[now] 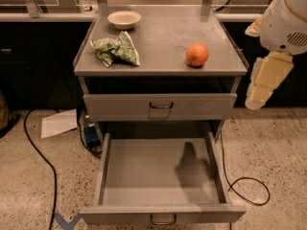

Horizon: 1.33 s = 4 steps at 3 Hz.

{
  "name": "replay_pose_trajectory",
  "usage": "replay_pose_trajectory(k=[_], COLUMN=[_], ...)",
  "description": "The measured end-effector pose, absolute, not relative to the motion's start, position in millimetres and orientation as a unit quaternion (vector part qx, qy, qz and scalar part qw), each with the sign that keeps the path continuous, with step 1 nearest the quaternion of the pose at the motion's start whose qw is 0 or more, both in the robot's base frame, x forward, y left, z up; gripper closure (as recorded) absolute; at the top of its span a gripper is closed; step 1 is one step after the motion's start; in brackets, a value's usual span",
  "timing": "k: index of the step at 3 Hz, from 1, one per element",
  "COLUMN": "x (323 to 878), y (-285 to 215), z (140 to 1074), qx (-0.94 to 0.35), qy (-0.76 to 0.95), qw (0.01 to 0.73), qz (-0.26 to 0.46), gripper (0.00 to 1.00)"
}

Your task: Place orange into middle drawer

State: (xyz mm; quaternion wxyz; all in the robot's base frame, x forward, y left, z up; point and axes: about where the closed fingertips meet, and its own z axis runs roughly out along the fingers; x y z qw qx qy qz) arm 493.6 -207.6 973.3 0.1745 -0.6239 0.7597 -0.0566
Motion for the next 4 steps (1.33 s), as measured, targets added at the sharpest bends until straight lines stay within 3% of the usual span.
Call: replay_pose_trajectory(k=[4], x=[700], y=[-184], z=[917], qx=[-0.662], qy=[0.723], qw=[0.189], qz=[-0.058], gripper=[0.0])
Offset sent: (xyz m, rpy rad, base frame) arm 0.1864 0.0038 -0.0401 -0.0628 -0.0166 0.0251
